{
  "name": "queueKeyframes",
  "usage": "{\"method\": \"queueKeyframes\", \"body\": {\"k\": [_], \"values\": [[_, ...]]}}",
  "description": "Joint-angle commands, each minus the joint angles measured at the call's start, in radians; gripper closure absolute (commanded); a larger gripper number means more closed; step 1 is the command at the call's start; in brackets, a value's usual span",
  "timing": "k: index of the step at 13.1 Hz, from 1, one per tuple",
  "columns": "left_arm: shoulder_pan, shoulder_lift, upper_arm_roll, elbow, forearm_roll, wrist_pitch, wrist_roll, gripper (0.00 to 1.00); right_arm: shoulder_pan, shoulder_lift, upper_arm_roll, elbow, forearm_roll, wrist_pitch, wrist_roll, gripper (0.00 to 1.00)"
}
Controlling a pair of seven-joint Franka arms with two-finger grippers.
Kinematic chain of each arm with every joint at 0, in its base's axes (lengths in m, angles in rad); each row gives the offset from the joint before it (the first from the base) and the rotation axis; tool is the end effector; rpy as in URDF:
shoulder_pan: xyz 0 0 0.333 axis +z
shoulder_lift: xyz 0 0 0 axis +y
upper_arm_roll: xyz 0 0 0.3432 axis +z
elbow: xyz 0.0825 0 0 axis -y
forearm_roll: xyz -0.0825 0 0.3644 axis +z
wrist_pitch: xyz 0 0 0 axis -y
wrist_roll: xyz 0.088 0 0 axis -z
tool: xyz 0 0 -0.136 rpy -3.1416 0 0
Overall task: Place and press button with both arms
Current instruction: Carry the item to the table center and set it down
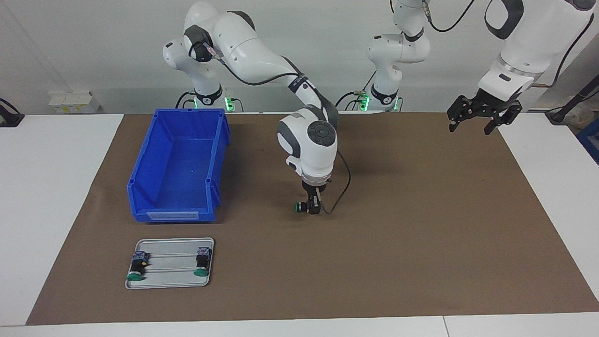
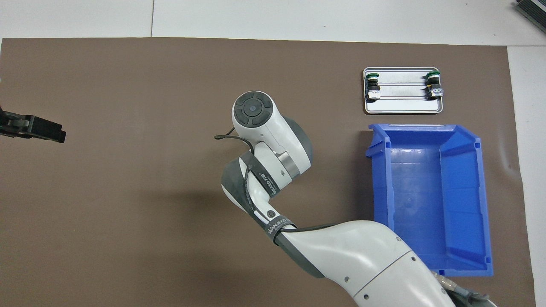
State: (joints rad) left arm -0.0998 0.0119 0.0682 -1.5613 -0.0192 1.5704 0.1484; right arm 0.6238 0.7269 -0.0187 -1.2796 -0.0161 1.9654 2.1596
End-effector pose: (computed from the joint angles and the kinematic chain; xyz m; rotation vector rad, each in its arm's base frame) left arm 0.5384 -0.0199 0.6206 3.1104 -0.2807 -0.0026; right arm 0.6053 0.4209 0.3162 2.2189 -2.1592 0.0296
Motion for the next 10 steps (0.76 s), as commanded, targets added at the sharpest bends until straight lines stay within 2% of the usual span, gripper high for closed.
{"method": "queueKeyframes", "body": {"k": [1, 4, 7, 10], "values": [[0.008, -0.010, -0.007, -0.003, 0.016, -0.006, 0.008, 0.00, -0.032, -0.007, 0.008, 0.055, -0.004, -0.071, 0.003, 0.20], [0.008, -0.010, -0.008, -0.003, 0.016, -0.006, 0.008, 0.00, -0.082, -0.053, 0.006, 0.123, 0.011, -0.167, -0.099, 0.20], [0.008, -0.012, -0.008, -0.003, 0.016, -0.009, 0.005, 0.00, -0.172, -0.182, -0.001, 0.131, 0.135, -0.297, -0.297, 0.20], [0.008, -0.012, -0.008, -0.006, 0.016, -0.010, 0.005, 0.00, -0.258, -0.285, -0.001, 0.129, 0.146, -0.426, -0.566, 0.20]]}}
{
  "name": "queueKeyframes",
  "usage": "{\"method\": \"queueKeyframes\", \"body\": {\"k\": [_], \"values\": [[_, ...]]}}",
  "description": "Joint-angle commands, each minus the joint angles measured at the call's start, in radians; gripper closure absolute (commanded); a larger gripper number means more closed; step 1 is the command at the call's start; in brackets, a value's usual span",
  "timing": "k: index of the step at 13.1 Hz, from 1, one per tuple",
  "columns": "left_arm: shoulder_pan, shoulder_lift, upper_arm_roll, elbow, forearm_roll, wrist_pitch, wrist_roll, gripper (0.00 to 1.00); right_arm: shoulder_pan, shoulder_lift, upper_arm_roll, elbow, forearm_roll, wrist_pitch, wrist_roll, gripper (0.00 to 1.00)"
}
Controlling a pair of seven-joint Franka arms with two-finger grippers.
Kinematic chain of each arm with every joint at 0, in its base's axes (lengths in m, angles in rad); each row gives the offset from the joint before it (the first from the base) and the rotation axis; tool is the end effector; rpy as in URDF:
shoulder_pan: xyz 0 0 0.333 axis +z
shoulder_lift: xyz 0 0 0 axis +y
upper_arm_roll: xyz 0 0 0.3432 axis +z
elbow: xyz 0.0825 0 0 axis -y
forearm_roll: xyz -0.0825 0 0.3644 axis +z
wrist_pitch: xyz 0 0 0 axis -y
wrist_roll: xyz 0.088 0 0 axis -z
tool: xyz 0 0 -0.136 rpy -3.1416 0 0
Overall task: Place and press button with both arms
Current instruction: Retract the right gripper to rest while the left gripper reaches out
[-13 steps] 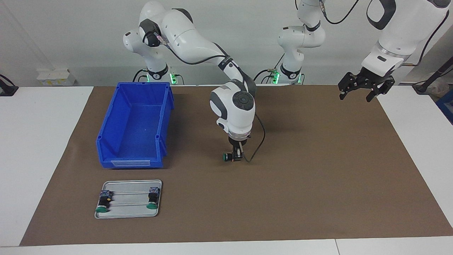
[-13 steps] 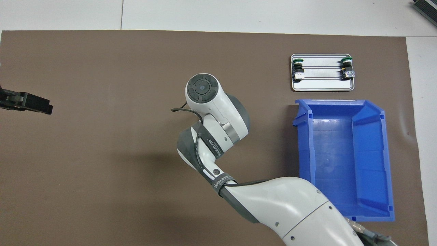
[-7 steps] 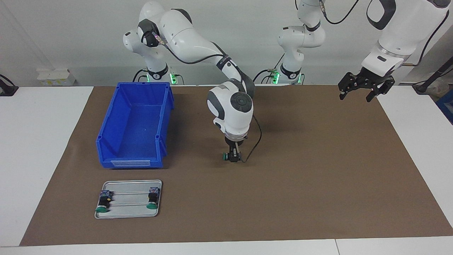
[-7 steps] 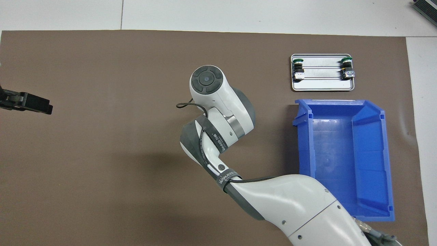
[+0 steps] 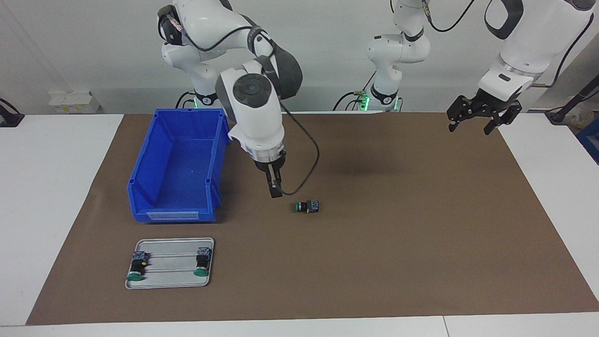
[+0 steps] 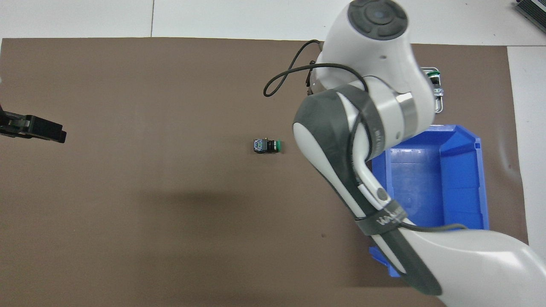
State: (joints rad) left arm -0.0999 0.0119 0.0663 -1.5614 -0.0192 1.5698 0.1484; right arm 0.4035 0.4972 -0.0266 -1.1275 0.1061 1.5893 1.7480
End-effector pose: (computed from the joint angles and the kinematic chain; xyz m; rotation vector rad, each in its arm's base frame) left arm 0.5383 -0.0209 0.6205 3.1101 -0.2838 -0.0038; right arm 0.6324 0.2706 0.5197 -2.4168 1.9783 0.1543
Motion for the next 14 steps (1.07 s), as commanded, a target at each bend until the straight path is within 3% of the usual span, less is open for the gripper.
{"method": "queueKeyframes", "body": {"k": [1, 6, 11, 14], "values": [[0.009, -0.012, -0.006, -0.006, 0.016, -0.005, 0.003, 0.00, -0.075, -0.087, 0.005, -0.023, 0.041, -0.086, -0.273, 0.20], [-0.007, -0.010, -0.008, -0.008, 0.016, 0.047, 0.016, 0.00, -0.231, -0.218, 0.007, -0.047, 0.055, -0.195, -0.819, 0.20], [-0.083, -0.024, -0.023, -0.055, 0.016, 0.113, 0.213, 0.00, -0.362, -0.365, 0.014, -0.217, 0.041, -0.203, -1.337, 0.21], [-0.173, -0.052, -0.025, -0.135, 0.016, 0.195, 0.388, 0.05, -0.397, -0.428, 0.020, -0.303, 0.000, -0.195, -1.485, 0.21]]}}
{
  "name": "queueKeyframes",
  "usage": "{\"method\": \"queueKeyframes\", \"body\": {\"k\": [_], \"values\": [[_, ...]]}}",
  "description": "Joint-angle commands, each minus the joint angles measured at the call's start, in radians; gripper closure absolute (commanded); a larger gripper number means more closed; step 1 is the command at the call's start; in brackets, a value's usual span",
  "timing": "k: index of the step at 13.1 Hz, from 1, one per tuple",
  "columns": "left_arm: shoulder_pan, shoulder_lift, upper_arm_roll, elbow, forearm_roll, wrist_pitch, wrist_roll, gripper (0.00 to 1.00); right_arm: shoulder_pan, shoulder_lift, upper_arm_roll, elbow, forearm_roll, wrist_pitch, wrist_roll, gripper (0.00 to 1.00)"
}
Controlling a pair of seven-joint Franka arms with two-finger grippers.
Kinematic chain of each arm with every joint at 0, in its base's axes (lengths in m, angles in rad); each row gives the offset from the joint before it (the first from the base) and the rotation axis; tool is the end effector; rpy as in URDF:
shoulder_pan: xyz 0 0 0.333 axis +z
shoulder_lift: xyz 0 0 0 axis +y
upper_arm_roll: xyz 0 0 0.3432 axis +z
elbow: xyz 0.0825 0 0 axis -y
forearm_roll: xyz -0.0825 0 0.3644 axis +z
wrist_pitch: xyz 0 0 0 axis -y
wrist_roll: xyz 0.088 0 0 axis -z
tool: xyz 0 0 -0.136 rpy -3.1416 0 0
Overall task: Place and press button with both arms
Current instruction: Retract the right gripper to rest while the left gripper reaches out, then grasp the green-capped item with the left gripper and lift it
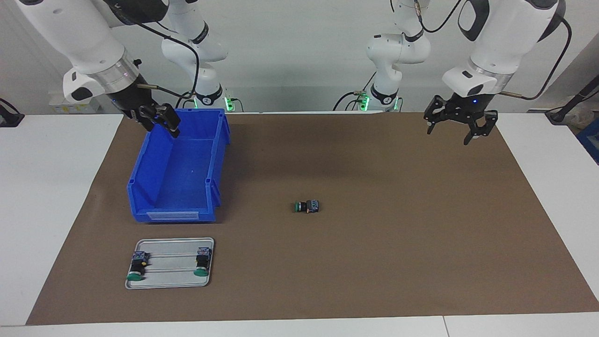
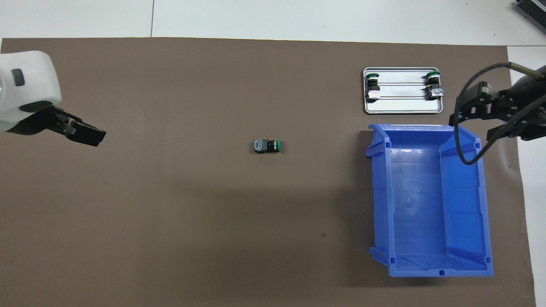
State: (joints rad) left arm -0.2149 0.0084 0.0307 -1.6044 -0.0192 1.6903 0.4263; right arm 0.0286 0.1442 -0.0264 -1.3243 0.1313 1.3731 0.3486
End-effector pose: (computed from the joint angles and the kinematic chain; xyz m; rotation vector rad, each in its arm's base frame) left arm 0.5414 -0.1034 0.6139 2.9858 -0.9383 0.1240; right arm 0.5595 0.0223 0.6375 -2.9887 0.4925 0.1757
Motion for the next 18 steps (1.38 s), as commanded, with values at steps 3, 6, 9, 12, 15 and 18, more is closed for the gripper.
{"method": "queueKeyframes", "body": {"k": [3, 6, 9, 12, 15, 18], "values": [[-0.116, -0.059, 0.009, -0.143, 0.013, 0.130, 0.293, 0.05, -0.029, -0.130, 0.037, -0.191, -0.119, 0.055, -0.117, 0.22], [-0.176, -0.039, 0.011, -0.170, 0.013, 0.198, 0.438, 0.07, -0.082, -0.222, 0.077, -0.350, -0.133, 0.148, -0.177, 0.22], [-0.248, 0.040, 0.009, -0.169, 0.007, 0.291, 0.482, 0.07, -0.098, -0.239, 0.123, -0.391, -0.185, 0.191, -0.178, 0.23], [-0.311, 0.123, 0.011, -0.157, -0.013, 0.370, 0.473, 0.10, -0.102, -0.238, 0.129, -0.392, -0.205, 0.271, -0.248, 0.22], [-0.346, 0.188, 0.012, -0.151, -0.039, 0.459, 0.470, 0.13, -0.107, -0.236, 0.129, -0.389, -0.197, 0.291, -0.289, 0.21], [-0.389, 0.306, 0.011, -0.062, -0.042, 0.459, 0.434, 0.14, -0.108, -0.233, 0.126, -0.388, -0.155, 0.300, -0.295, 0.20]]}}
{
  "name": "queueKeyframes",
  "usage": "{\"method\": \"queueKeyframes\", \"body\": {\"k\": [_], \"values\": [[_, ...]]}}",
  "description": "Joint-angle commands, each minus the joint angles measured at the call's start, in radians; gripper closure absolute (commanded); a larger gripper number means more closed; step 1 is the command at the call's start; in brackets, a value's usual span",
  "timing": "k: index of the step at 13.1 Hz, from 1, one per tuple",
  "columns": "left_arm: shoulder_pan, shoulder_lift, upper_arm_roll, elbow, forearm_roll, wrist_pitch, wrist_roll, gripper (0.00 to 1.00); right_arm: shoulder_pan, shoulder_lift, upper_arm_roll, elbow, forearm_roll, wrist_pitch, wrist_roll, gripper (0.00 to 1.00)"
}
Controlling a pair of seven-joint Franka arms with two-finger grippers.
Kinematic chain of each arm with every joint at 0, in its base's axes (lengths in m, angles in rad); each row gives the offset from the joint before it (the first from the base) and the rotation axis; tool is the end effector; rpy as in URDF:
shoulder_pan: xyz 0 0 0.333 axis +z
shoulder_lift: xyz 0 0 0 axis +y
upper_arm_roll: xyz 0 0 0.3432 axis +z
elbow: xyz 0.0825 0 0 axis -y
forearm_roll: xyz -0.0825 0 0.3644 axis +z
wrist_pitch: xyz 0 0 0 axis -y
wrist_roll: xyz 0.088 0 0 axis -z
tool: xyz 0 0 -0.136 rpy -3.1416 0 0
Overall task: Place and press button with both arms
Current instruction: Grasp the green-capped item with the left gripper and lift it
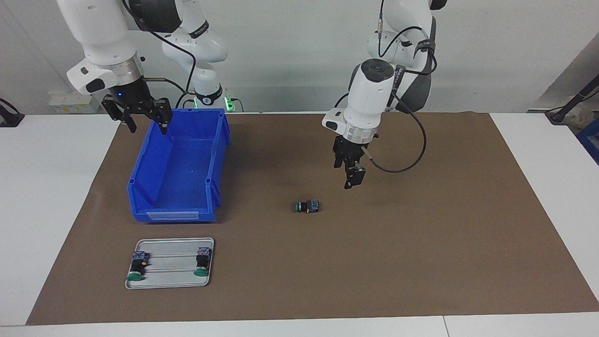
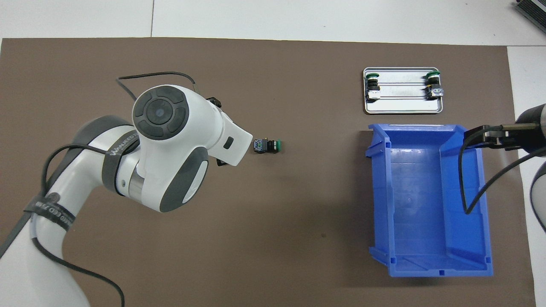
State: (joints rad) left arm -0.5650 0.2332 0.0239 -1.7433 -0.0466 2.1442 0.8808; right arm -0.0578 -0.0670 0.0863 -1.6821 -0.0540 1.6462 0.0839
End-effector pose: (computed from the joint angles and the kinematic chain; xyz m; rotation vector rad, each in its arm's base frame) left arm 0.5434 -0.3314 0.4605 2.3878 -2.0133 0.2683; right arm 0.5192 0.0094 0.6141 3.0822 -0.0806 0.0526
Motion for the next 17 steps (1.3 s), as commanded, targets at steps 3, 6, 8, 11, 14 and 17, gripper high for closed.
{"method": "queueKeyframes", "body": {"k": [3, 6, 8, 11, 14, 17], "values": [[-0.099, 0.216, 0.021, 0.163, -0.010, 0.005, -0.089, 0.18, -0.031, -0.020, 0.007, -0.027, 0.101, 0.030, -0.035, 0.20], [-0.118, 0.285, 0.022, 0.198, -0.010, 0.052, -0.132, 0.18, -0.034, -0.020, 0.009, -0.024, 0.103, 0.012, -0.039, 0.20], [-0.122, 0.296, 0.021, 0.202, -0.010, 0.092, -0.152, 0.18, -0.034, -0.022, 0.010, -0.024, 0.102, -0.009, -0.039, 0.20], [-0.125, 0.302, 0.019, 0.191, -0.010, 0.120, -0.160, 0.19, -0.030, -0.022, 0.009, -0.024, 0.102, -0.049, -0.039, 0.20], [-0.150, 0.311, 0.021, 0.164, -0.003, 0.138, -0.172, 0.23, -0.023, -0.023, 0.009, -0.027, 0.102, -0.075, -0.032, 0.19], [-0.159, 0.339, 0.024, 0.166, -0.007, 0.154, -0.178, 0.23, -0.020, -0.025, 0.007, -0.030, 0.098, -0.104, -0.024, 0.08]]}}
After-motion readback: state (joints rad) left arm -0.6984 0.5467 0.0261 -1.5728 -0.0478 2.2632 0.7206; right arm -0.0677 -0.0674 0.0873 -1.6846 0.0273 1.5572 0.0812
